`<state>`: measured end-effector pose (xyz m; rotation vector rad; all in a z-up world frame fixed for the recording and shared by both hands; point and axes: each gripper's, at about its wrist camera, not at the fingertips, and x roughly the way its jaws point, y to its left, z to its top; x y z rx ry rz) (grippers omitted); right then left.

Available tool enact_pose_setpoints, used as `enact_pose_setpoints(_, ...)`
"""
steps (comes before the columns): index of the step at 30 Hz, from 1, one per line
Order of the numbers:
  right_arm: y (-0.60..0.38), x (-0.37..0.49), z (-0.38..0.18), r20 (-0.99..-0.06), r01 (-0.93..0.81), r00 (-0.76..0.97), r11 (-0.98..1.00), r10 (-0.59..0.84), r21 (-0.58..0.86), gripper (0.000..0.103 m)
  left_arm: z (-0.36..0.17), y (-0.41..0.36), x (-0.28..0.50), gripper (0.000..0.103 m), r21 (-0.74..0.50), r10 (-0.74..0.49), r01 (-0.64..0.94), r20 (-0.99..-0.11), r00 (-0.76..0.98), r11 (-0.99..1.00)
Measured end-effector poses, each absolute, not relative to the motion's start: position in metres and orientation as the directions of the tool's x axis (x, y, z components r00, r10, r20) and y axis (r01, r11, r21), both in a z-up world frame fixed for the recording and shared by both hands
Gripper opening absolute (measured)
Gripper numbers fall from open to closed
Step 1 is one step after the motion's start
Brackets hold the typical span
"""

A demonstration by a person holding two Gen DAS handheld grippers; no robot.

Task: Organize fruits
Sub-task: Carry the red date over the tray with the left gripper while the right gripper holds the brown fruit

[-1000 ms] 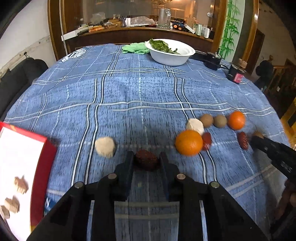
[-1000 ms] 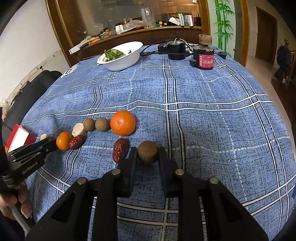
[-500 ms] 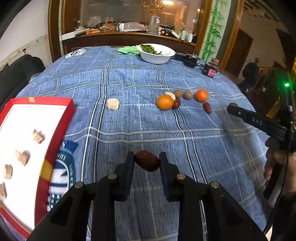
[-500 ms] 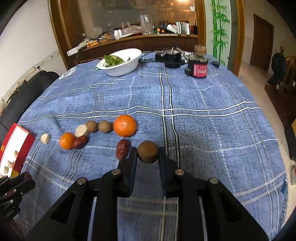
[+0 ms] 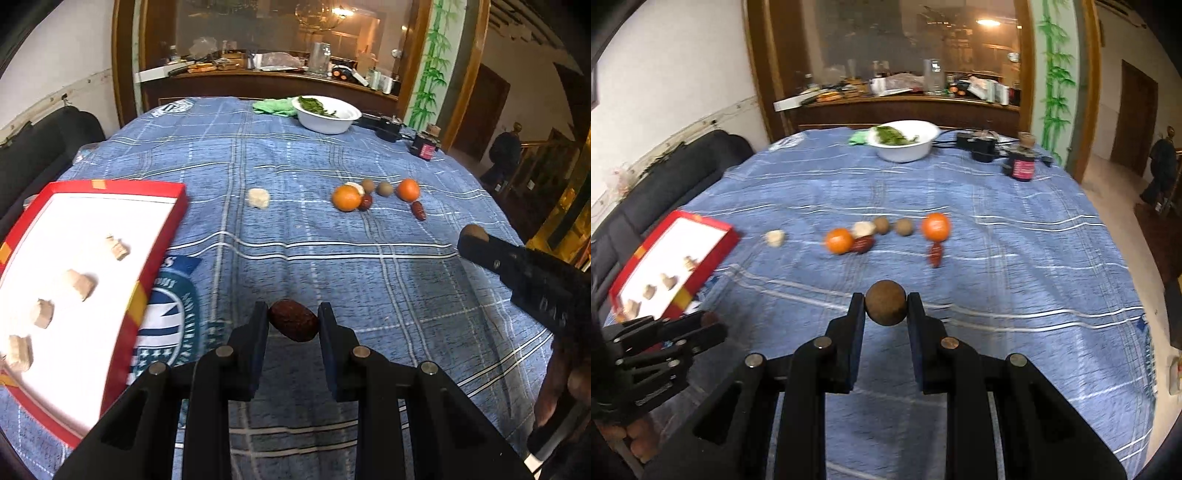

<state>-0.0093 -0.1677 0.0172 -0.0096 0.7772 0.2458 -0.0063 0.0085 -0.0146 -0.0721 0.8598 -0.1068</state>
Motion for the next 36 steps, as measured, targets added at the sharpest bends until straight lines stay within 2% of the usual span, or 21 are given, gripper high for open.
enact_pose_setpoints(8, -0.128, -0.023, 0.009, -0.704, -0.295, 0.657, 0.951, 0.269, 0.088, 0.024, -0.018, 0.023, -0.011, 0.026, -0.084, -0.073, 0.013, -0.762, 0.643, 0.996)
enact_pose_setpoints(36, -0.1, -0.031, 0.009, -0.707, -0.335, 0.633, 0.935, 0.315, 0.117, 0.025, -0.015, 0.033, -0.021, 0.026, -0.059, -0.022, -0.037, -0.778, 0.628, 0.998)
